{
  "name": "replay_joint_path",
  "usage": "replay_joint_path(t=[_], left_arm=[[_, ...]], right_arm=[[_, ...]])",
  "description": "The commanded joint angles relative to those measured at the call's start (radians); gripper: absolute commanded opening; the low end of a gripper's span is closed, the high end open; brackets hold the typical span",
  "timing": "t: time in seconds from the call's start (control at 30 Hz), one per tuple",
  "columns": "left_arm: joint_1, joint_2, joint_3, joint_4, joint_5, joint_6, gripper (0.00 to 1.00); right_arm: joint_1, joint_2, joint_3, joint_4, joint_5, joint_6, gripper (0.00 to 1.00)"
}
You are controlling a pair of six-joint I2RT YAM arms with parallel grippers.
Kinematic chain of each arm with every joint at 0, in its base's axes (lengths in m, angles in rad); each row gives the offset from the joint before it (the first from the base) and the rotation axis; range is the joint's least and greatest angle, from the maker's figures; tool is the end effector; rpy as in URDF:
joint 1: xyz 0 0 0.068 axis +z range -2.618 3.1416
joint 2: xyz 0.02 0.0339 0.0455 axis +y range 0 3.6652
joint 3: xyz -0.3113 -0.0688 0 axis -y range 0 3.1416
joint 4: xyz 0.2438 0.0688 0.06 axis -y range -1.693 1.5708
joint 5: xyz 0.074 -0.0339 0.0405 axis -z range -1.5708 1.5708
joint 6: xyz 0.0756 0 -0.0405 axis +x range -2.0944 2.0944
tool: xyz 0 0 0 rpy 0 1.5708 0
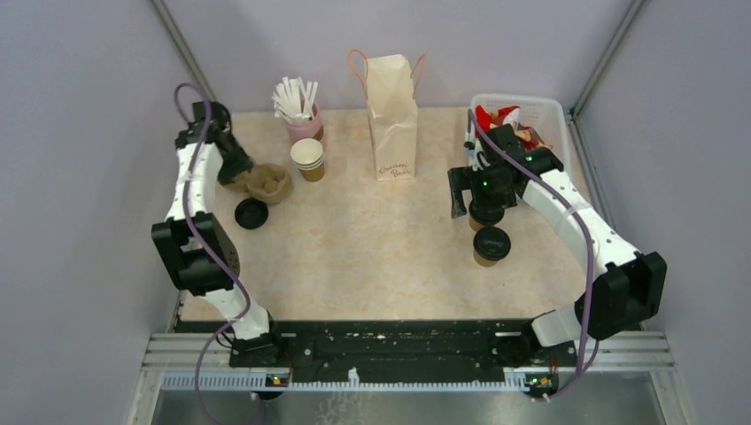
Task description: Pack the takeout coffee
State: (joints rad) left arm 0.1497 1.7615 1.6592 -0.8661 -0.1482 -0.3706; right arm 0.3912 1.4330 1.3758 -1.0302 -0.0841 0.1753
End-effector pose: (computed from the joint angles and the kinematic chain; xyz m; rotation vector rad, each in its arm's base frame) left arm 0.4057 0.0725 0.3314 -0.7060 2.4257 0.0999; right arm 0.2689 0.1178 0.3356 -0.3170 2.6669 0.2935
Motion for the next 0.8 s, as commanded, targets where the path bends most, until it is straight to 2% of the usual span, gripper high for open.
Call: replay_joint_path(t=[0.0, 0.07, 0.37, 0.63, 0.77], left_arm=[[0.141, -0.056, -0.096, -0.007, 0.183, -0.203, 0.52], [0.168, -0.038, -0.099, -0.002, 0.247, -0.206, 0.50], [0.184, 0.076, -0.024, -0.044, 0.297, -0.240, 0.45], [0.185, 0.119, 0.011, -0.056, 0.236, -0.237, 0.34], [0.183, 0.153, 0.042, -0.065, 0.236, -0.229, 0.31]], right_arm=[[0.020, -0.053, -0.015, 0.031, -0.001, -0.011, 0.99], [0.020, -0.056, -0.020, 0.034, 0.004, -0.012, 0.99], [0.020, -0.047, -0.015, 0.033, 0.019, -0.014, 0.99], [0.020, -0.035, -0.009, 0.032, 0.024, -0.015, 0.99], [0.019, -0.029, -0.008, 0.031, 0.024, -0.015, 0.99]])
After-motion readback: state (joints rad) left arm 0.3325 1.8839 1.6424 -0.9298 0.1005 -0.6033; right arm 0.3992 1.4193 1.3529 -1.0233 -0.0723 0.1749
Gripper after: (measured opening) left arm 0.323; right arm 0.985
